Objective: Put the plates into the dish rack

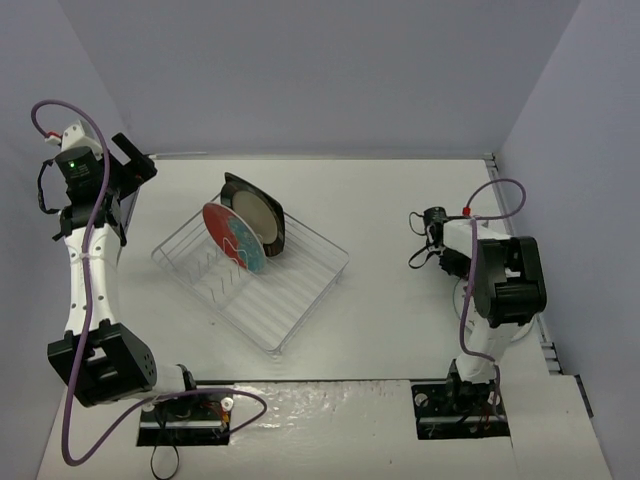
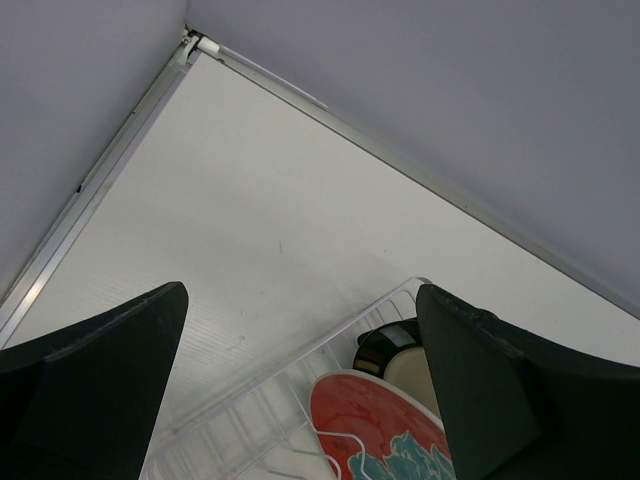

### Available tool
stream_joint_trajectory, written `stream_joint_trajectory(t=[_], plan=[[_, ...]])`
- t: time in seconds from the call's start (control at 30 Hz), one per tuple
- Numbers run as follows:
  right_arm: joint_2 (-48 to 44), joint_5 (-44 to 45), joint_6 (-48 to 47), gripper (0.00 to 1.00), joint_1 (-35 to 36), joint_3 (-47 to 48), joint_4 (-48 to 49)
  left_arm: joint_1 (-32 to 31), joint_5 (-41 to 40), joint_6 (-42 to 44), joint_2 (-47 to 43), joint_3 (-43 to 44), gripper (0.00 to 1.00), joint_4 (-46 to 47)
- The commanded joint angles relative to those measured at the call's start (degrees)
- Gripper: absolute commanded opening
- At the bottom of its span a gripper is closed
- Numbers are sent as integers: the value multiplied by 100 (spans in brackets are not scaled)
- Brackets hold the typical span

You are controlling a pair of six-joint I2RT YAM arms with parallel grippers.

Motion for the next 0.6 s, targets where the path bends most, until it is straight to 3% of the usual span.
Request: stream_joint_trajectory(t=[0.0, 0.57], plan=[[-476, 289, 100, 0, 818, 357, 252, -10, 86, -11, -287, 152, 97, 465], [-1291, 926, -1542, 0, 3072, -186, 2219, -168, 383, -129, -285, -50, 97, 646]])
